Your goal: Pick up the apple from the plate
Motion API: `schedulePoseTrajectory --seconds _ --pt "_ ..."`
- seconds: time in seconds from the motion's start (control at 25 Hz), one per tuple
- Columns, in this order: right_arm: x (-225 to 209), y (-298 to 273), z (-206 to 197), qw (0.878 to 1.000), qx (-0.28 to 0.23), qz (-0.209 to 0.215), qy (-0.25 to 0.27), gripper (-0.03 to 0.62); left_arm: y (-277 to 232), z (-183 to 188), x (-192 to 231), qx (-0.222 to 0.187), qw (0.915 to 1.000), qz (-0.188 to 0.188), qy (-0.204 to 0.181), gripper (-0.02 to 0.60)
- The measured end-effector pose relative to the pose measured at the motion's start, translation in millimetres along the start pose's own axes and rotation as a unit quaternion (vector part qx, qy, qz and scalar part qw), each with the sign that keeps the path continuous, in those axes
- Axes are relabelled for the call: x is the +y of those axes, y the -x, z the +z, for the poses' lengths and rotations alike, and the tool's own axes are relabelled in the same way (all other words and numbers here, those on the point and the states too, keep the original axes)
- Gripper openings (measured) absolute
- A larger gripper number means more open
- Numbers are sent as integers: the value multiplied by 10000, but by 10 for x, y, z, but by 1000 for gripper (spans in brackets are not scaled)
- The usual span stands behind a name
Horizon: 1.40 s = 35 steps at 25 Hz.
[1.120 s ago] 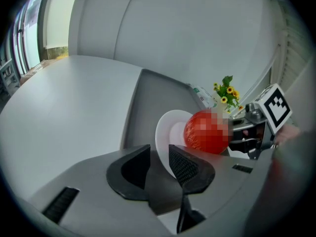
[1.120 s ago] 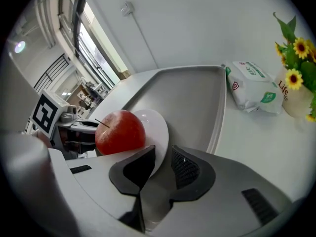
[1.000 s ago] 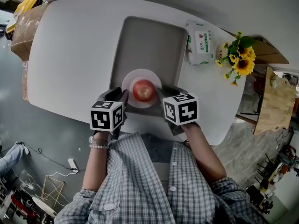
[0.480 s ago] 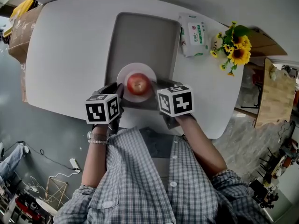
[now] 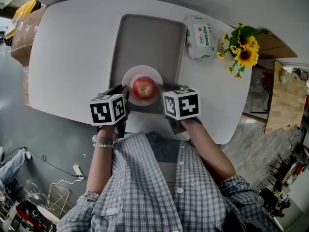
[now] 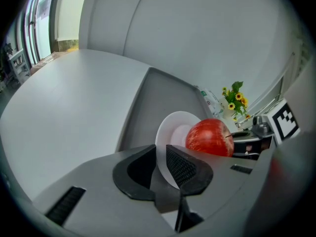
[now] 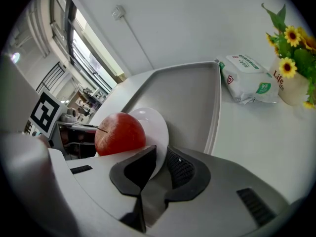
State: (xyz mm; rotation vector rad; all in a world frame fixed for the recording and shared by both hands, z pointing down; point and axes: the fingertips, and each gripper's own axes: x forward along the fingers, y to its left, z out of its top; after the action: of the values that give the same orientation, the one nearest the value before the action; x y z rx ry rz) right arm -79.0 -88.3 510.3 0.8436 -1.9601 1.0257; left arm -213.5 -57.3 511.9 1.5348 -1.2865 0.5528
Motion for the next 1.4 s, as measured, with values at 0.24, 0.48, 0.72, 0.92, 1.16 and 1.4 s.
schedulePoseTrajectory --seconds 0.24,0.48,0.72,0.92,1.16,1.4 --pt "-30 46 10 9999 -31 -85 -71 74 8 13 -46 40 10000 -5 -54 64" --pt "-78 129 78 9993 -179 -103 -310 71 17 40 -118 69 9999 -40 -96 63" --pt "-139 260 122 9986 -286 -157 -422 71 15 80 -238 100 9998 -137 -116 61" --pt "-277 431 157 9965 -451 -266 -646 71 -28 130 -435 129 9991 -326 -220 61" --pt "-475 644 143 9939 -582 -454 -824 71 -108 166 -696 254 9976 -488 -413 61" --pt "-737 901 25 9885 -721 -594 -1188 71 -223 160 -1064 399 9941 -809 -609 61"
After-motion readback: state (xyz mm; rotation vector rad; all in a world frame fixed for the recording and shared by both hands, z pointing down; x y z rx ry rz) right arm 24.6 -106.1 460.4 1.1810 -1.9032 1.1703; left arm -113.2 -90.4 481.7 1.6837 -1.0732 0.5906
